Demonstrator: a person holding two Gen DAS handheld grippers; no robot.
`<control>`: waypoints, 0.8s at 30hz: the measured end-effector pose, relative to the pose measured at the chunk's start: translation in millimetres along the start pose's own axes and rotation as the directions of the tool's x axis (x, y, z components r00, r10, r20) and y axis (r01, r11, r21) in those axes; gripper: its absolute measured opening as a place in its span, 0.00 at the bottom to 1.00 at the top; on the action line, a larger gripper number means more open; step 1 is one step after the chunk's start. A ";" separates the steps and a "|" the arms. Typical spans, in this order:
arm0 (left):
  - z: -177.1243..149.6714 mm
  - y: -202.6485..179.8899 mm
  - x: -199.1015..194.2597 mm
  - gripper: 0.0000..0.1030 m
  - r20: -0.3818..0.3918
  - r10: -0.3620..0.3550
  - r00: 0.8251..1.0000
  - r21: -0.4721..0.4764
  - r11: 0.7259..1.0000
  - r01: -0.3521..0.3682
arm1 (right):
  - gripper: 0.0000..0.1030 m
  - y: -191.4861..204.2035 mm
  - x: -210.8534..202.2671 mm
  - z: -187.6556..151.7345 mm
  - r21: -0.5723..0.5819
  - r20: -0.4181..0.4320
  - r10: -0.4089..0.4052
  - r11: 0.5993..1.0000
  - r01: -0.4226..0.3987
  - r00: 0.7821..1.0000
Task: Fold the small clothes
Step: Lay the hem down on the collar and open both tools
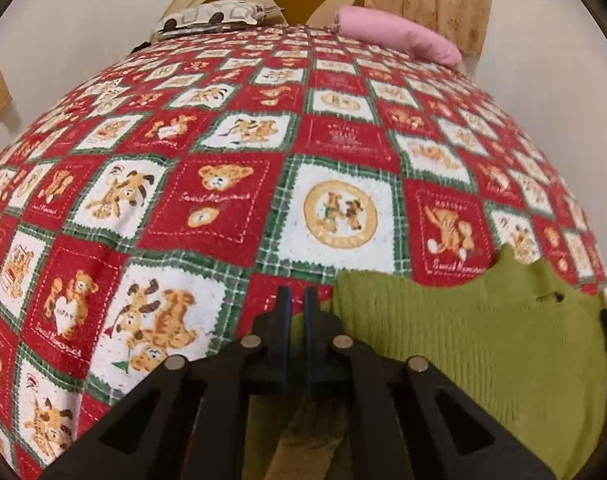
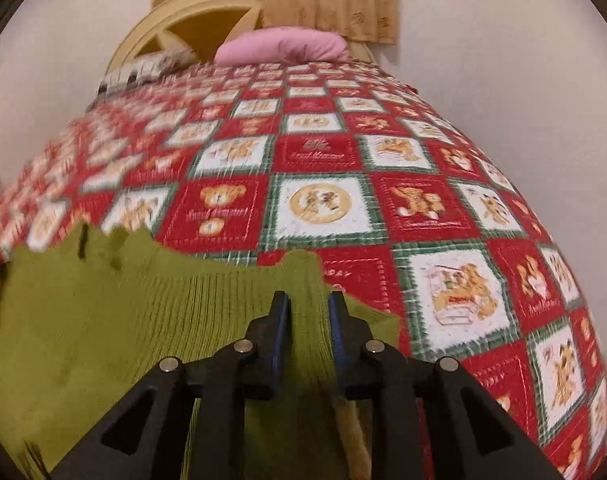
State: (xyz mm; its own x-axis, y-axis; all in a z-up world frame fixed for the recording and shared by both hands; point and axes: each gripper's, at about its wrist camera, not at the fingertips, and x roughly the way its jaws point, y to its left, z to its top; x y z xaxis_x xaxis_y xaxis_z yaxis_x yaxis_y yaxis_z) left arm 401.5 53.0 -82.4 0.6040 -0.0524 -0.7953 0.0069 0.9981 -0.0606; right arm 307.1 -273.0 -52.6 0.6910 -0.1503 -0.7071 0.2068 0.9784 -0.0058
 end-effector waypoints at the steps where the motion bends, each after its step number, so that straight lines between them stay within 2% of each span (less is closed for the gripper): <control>1: -0.3 0.1 -1.8 0.07 0.003 0.002 1.000 0.003 1.000 -0.002 | 0.20 -7.4 -14.0 -0.5 0.047 0.048 -0.009 0.999 0.006 0.999; 2: -1.5 0.8 -4.0 0.07 0.000 -0.004 1.000 0.005 1.000 0.004 | 0.20 -19.4 -34.3 -1.3 0.111 0.096 -0.021 0.994 0.010 0.995; 4: -4.7 6.7 -15.1 0.07 -0.009 -0.025 1.000 0.011 1.000 0.025 | 0.21 -36.6 -63.5 -8.7 0.182 0.120 -0.031 0.983 0.009 0.992; 7: -17.2 9.0 -51.3 0.10 0.038 -0.047 0.998 0.029 0.999 0.046 | 0.21 -49.8 -101.6 -32.1 0.167 0.093 0.002 0.986 -0.017 0.996; 10: -45.2 6.3 -88.1 0.26 0.064 -0.086 0.994 0.067 0.994 0.081 | 0.21 -49.6 -127.0 -62.5 0.106 0.059 0.011 0.994 -0.017 0.998; 11: -54.5 4.2 -97.1 0.38 0.072 -0.097 0.993 0.081 0.993 0.091 | 0.26 -47.1 -132.3 -72.4 0.095 0.048 0.014 0.995 -0.018 0.999; 12: -67.2 0.2 -108.1 0.54 0.089 -0.103 0.991 0.095 0.991 0.094 | 0.37 -44.2 -135.5 -81.9 0.087 0.035 0.026 0.996 -0.029 0.999; 13: -76.6 -2.9 -115.0 0.59 0.105 -0.096 0.990 0.103 0.991 0.085 | 0.43 -40.9 -136.9 -89.7 0.082 0.022 0.041 0.996 -0.042 0.999; 14: -83.4 -6.4 -120.5 0.62 0.120 -0.086 0.989 0.114 0.991 0.073 | 0.48 -35.7 -137.7 -98.5 0.083 0.013 0.052 0.995 -0.053 0.999; 17: -105.6 -16.9 -127.7 0.63 0.133 -0.066 0.989 0.152 0.987 0.045 | 0.48 -20.4 -134.4 -115.0 0.083 -0.003 0.082 0.993 -0.081 0.997; 19: -117.0 -19.2 -121.3 0.63 0.117 -0.041 0.992 0.149 0.989 0.023 | 0.48 -10.7 -128.3 -123.4 0.058 -0.025 0.051 0.997 -0.049 0.998; 20: -121.6 -16.7 -116.8 0.67 0.108 -0.027 0.994 0.135 0.991 0.012 | 0.46 -4.3 -123.7 -127.7 0.038 -0.040 0.010 0.999 -0.008 0.999; 21: -126.2 -14.6 -112.0 0.74 0.098 -0.018 0.995 0.120 0.993 0.006 | 0.31 -0.5 -119.0 -132.6 0.025 -0.059 -0.010 1.000 0.012 0.998; 22: -128.5 -12.5 -108.7 0.76 0.094 -0.009 0.996 0.110 0.994 -0.001 | 0.29 1.4 -116.5 -137.0 0.020 -0.070 -0.021 1.000 0.022 0.997; 24: -128.9 -7.0 -108.0 0.81 0.090 -0.019 0.996 0.081 0.997 0.012 | 0.07 3.1 -120.4 -140.1 0.002 -0.047 -0.062 0.998 0.062 0.997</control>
State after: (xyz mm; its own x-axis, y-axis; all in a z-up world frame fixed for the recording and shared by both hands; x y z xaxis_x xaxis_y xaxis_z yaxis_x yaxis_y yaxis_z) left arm 233.5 47.7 -73.9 0.6732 -0.0684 -0.7363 0.0784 0.9967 -0.0209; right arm 127.5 -232.0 -66.6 0.6433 -0.2032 -0.7381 0.2504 0.9669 -0.0480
